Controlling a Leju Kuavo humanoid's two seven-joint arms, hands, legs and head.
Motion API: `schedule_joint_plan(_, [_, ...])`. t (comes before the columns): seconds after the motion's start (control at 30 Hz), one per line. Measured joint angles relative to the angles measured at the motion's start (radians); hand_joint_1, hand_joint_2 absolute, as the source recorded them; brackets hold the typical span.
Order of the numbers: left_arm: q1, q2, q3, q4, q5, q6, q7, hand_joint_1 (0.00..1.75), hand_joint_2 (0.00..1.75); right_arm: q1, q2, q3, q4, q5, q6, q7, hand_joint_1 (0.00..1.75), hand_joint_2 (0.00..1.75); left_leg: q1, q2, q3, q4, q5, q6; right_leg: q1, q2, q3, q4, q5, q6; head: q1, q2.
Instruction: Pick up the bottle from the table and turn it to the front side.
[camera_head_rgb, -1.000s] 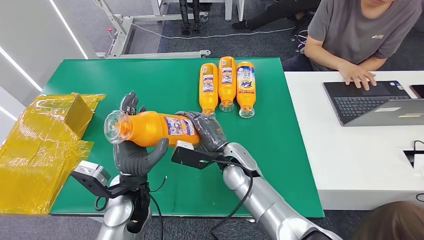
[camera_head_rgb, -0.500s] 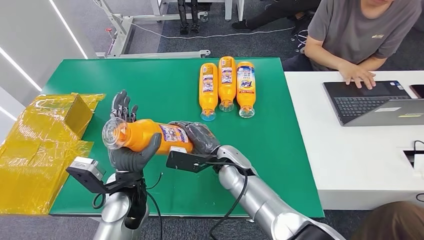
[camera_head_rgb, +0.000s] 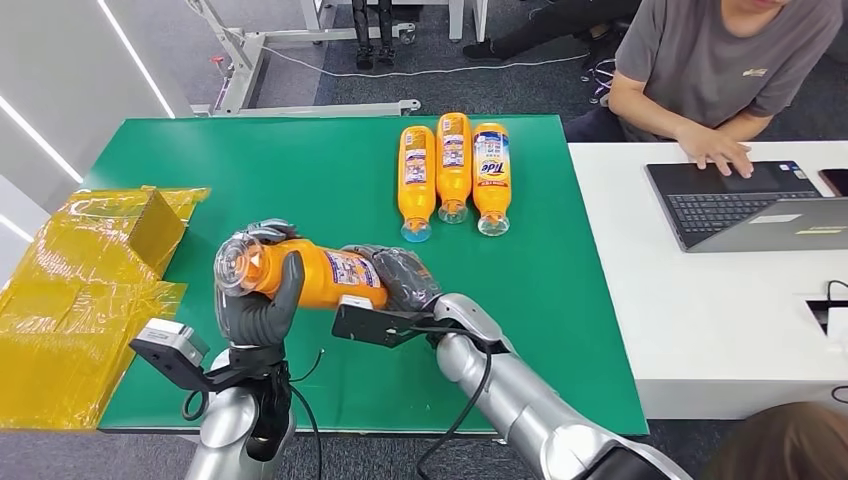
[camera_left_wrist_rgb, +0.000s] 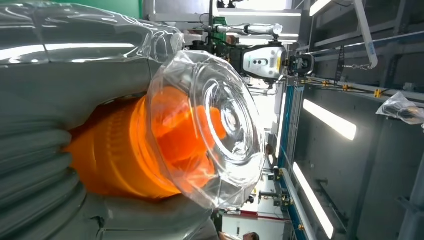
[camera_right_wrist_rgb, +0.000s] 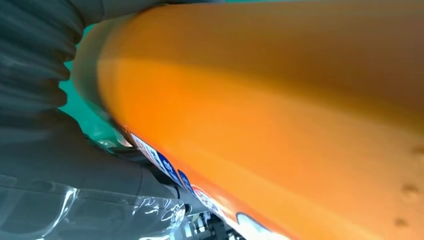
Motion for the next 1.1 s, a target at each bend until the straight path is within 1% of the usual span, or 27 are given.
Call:
schedule_joint_plan(0.03, [-0.001, 0.000, 0.001, -0.001, 0.014, -0.013, 0.000, 1.75, 1.75, 0.002, 0.000, 0.000, -0.003, -0.001, -0.020, -0.001, 1.62, 1.75, 0.000, 0.000, 0.000, 0.000, 0.000, 0.000, 0.000, 0.000, 0.000, 0.000, 0.000, 0.000, 0.000, 0.000])
schedule_joint_plan(0.07, [-0.002, 0.000, 0.001, -0.001, 0.028, -0.028, 0.000, 1.75, 1.75, 0.005, 0.000, 0.000, -0.006, 0.000, -0.045, -0.003, 1.33, 1.75, 0.000, 0.000, 0.000, 0.000, 0.000, 0.000, 0.000, 0.000, 0.000, 0.000, 0.000, 0.000, 0.000, 0.000])
schedule_joint_plan(0.1, [-0.003, 0.000, 0.002, -0.002, 0.041, -0.040, -0.001, 1.75, 1.75, 0.008, 0.000, 0.000, -0.011, 0.001, -0.072, -0.005, 0.96, 1.75, 0.000, 0.000, 0.000, 0.000, 0.000, 0.000, 0.000, 0.000, 0.000, 0.000, 0.000, 0.000, 0.000, 0.000])
schedule_joint_plan(0.13, [-0.005, 0.000, 0.003, -0.003, 0.049, -0.050, -0.001, 1.75, 1.75, 0.011, 0.000, 0.000, -0.016, 0.002, -0.098, -0.007, 0.53, 1.75, 0.000, 0.000, 0.000, 0.000, 0.000, 0.000, 0.000, 0.000, 0.000, 0.000, 0.000, 0.000, 0.000, 0.000])
schedule_joint_plan(0.17, [-0.006, 0.000, 0.003, -0.003, 0.054, -0.056, -0.002, 1.75, 1.75, 0.013, 0.001, 0.000, -0.020, -0.001, -0.117, -0.011, 0.20, 1.75, 0.000, 0.000, 0.000, 0.000, 0.000, 0.000, 0.000, 0.000, 0.000, 0.000, 0.000, 0.000, 0.000, 0.000])
schedule_joint_plan(0.2, [-0.009, 0.000, 0.003, -0.003, 0.057, -0.059, -0.003, 1.75, 1.75, 0.015, 0.002, 0.000, -0.025, -0.010, -0.135, -0.019, 0.06, 1.75, 0.000, 0.000, 0.000, 0.000, 0.000, 0.000, 0.000, 0.000, 0.000, 0.000, 0.000, 0.000, 0.000, 0.000])
schedule_joint_plan(0.23, [-0.011, 0.000, 0.003, -0.004, 0.058, -0.060, -0.004, 1.75, 1.75, 0.018, 0.004, -0.001, -0.029, -0.024, -0.153, -0.030, 0.00, 1.75, 0.000, 0.000, 0.000, 0.000, 0.000, 0.000, 0.000, 0.000, 0.000, 0.000, 0.000, 0.000, 0.000, 0.000])
schedule_joint_plan(0.4, [-0.024, -0.004, 0.003, -0.010, 0.061, -0.048, -0.006, 1.75, 1.75, 0.029, 0.015, -0.005, -0.047, -0.101, -0.243, -0.103, 0.00, 1.75, 0.000, 0.000, 0.000, 0.000, 0.000, 0.000, 0.000, 0.000, 0.000, 0.000, 0.000, 0.000, 0.000, 0.000])
schedule_joint_plan(0.6, [-0.025, -0.008, 0.004, -0.016, 0.074, -0.039, -0.006, 1.75, 1.75, 0.047, 0.020, -0.004, -0.072, -0.153, -0.277, -0.159, 0.00, 1.75, 0.000, 0.000, 0.000, 0.000, 0.000, 0.000, 0.000, -0.001, 0.000, 0.000, 0.000, 0.000, 0.000, 0.000])
schedule_joint_plan(0.7, [-0.027, -0.008, 0.006, -0.021, 0.086, -0.038, -0.006, 1.75, 1.75, 0.079, 0.020, -0.006, -0.107, -0.219, -0.333, -0.233, 0.00, 1.75, 0.000, -0.001, 0.000, 0.000, 0.000, 0.000, 0.000, -0.001, 0.000, 0.000, 0.000, 0.000, 0.000, 0.000])
schedule_joint_plan(0.8, [-0.030, -0.008, 0.012, -0.029, 0.090, -0.038, -0.006, 1.75, 1.75, 0.143, 0.016, -0.009, -0.191, -0.330, -0.404, -0.303, 0.00, 1.75, 0.000, -0.001, 0.000, 0.000, 0.000, 0.000, 0.000, -0.001, 0.000, 0.000, 0.000, 0.000, 0.000, 0.000])
schedule_joint_plan(0.9, [-0.023, 0.003, 0.029, -0.031, 0.067, -0.031, -0.002, 1.75, 1.75, 0.200, -0.004, -0.007, -0.303, -0.434, -0.447, -0.319, 0.00, 1.75, 0.000, -0.001, 0.000, 0.000, -0.001, 0.000, 0.000, -0.001, 0.000, 0.000, -0.001, 0.000, 0.000, 0.000])
schedule_joint_plan(0.97, [-0.014, 0.016, 0.042, -0.034, 0.033, -0.014, 0.001, 1.75, 1.75, 0.237, -0.026, -0.001, -0.376, -0.467, -0.468, -0.322, 0.00, 1.75, 0.000, -0.001, -0.001, 0.000, -0.001, 0.000, 0.000, -0.001, -0.001, 0.000, -0.001, 0.000, 0.000, 0.000])
schedule_joint_plan(1.1, [-0.012, 0.050, 0.065, -0.043, -0.079, 0.050, 0.001, 1.75, 1.75, 0.312, -0.064, 0.009, -0.492, -0.473, -0.488, -0.324, 0.00, 1.75, 0.000, -0.001, -0.001, 0.000, -0.001, 0.000, 0.000, -0.001, -0.001, 0.000, -0.001, 0.000, 0.000, 0.000])
